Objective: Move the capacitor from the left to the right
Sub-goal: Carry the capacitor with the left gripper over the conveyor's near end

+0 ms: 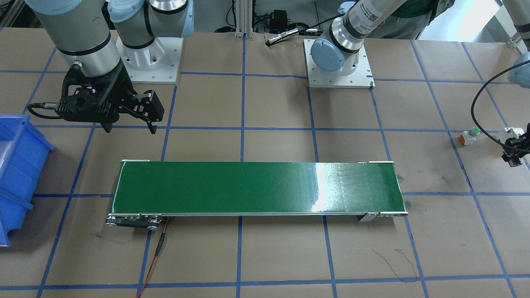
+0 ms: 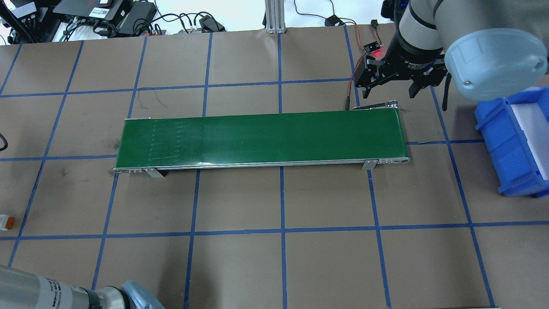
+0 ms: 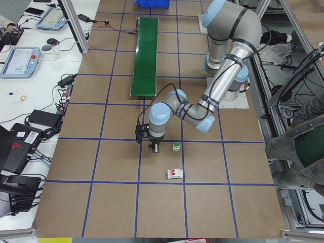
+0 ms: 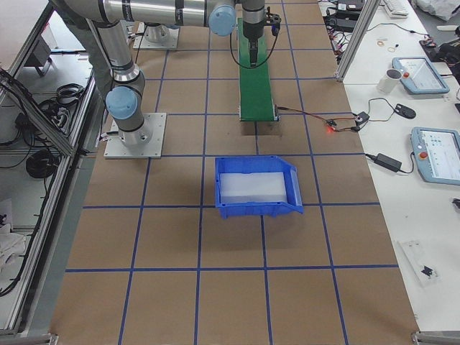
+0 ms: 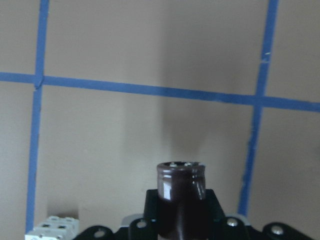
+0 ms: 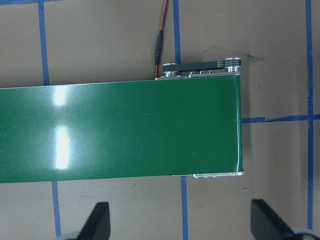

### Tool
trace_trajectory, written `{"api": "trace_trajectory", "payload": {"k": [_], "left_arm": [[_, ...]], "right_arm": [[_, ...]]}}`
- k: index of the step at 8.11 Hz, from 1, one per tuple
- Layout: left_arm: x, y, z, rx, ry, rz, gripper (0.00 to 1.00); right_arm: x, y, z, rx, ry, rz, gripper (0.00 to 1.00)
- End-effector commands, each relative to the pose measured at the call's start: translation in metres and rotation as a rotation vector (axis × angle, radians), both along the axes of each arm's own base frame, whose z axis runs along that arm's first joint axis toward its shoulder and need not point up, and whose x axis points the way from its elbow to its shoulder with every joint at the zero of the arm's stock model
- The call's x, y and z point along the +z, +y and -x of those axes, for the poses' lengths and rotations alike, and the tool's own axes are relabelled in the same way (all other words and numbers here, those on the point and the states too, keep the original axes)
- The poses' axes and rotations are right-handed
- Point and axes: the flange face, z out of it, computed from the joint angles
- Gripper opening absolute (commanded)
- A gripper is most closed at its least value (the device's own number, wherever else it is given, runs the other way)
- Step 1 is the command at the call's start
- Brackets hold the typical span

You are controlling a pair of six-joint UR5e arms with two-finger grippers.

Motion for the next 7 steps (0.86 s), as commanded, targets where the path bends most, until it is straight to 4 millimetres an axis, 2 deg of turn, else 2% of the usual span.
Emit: {"api": "trace_trajectory", "payload": {"k": [1, 3, 5, 6, 7], "left_arm": [[0.059, -0.035, 0.110, 0.059, 0.025, -0.075, 0.34], [0.076, -0.062, 0.205, 0.085, 0.057, -0.111, 0.34], [0.074, -0.090, 0.307, 0.089, 0.056, -0.111, 0.34], [0.067, -0.099, 0.350, 0.075, 0.058, -0.110, 0.34], [0.062, -0.104, 0.383, 0.062, 0.061, -0.116, 0.34]], "right_arm": [[0.000, 0.000, 0.000, -0.001, 0.001, 0.000, 1.00], [0.000, 0.000, 0.000, 0.001, 0.002, 0.000, 1.00], [0.000, 0.000, 0.000, 0.001, 0.002, 0.000, 1.00], [0.000, 0.000, 0.000, 0.001, 0.002, 0.000, 1.00], [0.000, 0.000, 0.000, 0.001, 0.002, 0.000, 1.00]]}}
